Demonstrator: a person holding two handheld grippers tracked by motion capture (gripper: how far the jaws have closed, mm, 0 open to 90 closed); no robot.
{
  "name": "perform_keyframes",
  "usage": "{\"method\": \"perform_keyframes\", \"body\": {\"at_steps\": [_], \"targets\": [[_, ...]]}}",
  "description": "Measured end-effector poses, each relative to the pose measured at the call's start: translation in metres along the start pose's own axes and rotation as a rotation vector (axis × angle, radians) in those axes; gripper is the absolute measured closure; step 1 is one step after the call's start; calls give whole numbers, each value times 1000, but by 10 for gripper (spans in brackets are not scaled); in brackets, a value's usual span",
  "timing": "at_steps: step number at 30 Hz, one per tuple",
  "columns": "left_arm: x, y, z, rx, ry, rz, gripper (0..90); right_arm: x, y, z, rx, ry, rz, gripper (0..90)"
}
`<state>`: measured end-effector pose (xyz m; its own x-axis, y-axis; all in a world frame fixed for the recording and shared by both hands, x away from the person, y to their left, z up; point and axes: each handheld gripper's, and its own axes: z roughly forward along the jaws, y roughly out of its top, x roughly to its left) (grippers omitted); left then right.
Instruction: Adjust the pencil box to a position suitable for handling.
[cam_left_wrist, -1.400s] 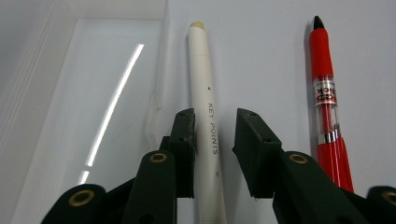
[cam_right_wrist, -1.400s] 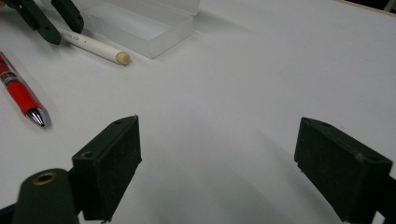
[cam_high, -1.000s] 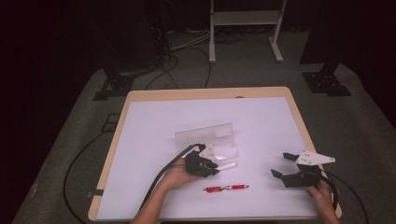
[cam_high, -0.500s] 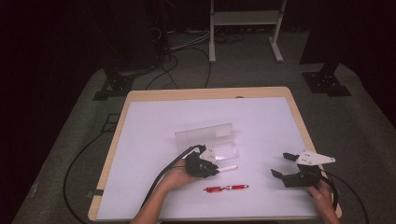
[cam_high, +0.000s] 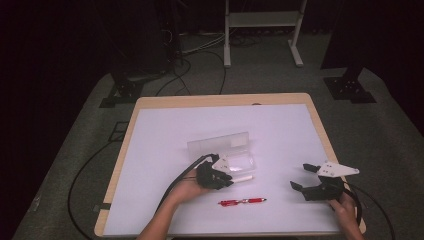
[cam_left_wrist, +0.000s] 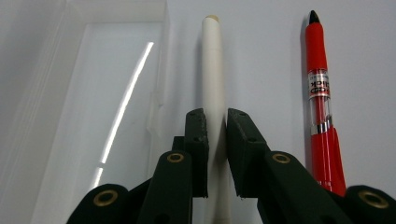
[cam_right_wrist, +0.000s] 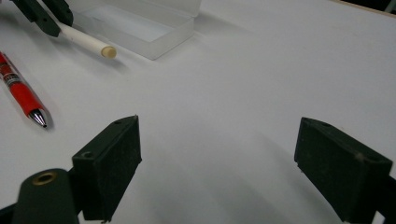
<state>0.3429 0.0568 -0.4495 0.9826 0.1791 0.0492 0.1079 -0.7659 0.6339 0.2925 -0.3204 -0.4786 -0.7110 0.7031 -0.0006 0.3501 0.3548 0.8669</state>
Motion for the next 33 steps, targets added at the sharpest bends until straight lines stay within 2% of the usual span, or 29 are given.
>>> {"method": "perform_keyframes", "body": {"at_steps": [10,33], "targets": [[2,5,-10,-22,18,1,788,0,0,0,1,0,0,138],[17,15,-27,-53,48,2,788,0,0,0,0,-1,1,138]]}}
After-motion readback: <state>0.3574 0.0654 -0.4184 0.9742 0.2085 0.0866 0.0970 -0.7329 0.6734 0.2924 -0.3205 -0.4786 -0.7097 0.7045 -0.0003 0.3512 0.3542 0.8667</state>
